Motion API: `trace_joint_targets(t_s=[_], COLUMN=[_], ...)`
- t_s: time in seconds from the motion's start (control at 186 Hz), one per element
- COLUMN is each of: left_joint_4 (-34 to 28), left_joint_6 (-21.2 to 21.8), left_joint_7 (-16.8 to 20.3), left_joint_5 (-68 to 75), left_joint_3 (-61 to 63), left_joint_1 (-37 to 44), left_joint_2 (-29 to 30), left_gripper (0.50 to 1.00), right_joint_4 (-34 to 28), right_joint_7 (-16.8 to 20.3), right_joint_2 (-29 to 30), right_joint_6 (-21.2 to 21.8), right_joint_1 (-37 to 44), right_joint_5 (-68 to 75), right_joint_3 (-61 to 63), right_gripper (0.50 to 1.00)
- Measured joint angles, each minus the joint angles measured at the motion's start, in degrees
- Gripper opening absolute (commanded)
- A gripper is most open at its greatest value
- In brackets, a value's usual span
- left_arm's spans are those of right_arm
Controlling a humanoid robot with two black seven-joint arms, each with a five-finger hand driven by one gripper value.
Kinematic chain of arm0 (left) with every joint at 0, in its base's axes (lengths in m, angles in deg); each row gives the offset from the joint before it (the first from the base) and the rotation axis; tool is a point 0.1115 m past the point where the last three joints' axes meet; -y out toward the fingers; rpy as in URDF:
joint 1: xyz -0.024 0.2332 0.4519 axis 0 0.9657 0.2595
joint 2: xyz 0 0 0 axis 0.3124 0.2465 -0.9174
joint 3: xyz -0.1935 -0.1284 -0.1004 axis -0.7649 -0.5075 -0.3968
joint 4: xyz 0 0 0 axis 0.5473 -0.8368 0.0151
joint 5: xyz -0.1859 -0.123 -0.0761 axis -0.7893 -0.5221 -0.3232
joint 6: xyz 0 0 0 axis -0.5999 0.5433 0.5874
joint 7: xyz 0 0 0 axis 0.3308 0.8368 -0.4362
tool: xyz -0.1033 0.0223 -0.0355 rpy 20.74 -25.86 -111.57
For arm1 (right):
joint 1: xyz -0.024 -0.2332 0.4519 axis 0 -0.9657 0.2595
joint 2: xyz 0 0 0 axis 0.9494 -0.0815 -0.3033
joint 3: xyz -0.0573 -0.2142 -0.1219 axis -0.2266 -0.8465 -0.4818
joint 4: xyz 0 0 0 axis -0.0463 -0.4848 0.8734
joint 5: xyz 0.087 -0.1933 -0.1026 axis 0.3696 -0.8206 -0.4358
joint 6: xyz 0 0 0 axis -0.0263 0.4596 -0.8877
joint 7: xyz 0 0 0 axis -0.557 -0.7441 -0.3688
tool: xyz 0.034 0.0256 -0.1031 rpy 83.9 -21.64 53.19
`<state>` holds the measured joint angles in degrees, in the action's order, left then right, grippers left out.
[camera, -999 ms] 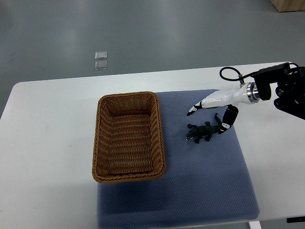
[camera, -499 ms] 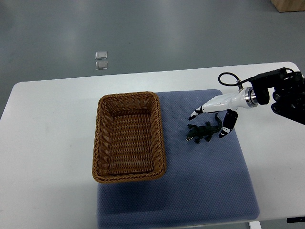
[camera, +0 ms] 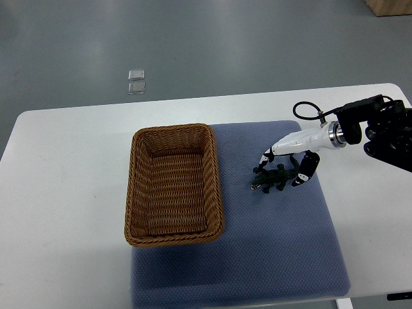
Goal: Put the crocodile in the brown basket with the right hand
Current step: 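Close the right hand fingers around the crocodile toy, then lift the crocodile and carry it over the wicker basket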
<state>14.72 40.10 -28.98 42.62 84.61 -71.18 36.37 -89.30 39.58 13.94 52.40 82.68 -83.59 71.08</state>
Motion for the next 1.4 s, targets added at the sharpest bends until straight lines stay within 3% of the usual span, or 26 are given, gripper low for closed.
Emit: trace_joint_targets(t_s=[0.397,0.918,1.401], left_joint_4=[0.0,0.0,-0.1], left_joint_6=[0.0,0.0,0.0], left_joint_7=[0.0,0.0,0.0], left_joint_5=[0.0,0.0,0.0], left_joint_3=[0.0,0.1,0.1], left_joint_1=[0.0,0.0,0.0], left_joint_2=[0.0,0.0,0.0], left_gripper=[1.000,1.000,1.000], right_joint_4=[0.0,0.0,0.1], right_joint_7=[-0.1,-0.1,-0.6], right_joint_2=[2.3,2.2,0.6], right_joint_6=[-0.9,-3.2,-3.3], right_joint_1=[-0.2,0.5,1.1], right_joint_5=[0.1,0.0,0.8], right_joint_3=[0.0,-3.0,-1.9], right_gripper=[0.774,0.586,0.521])
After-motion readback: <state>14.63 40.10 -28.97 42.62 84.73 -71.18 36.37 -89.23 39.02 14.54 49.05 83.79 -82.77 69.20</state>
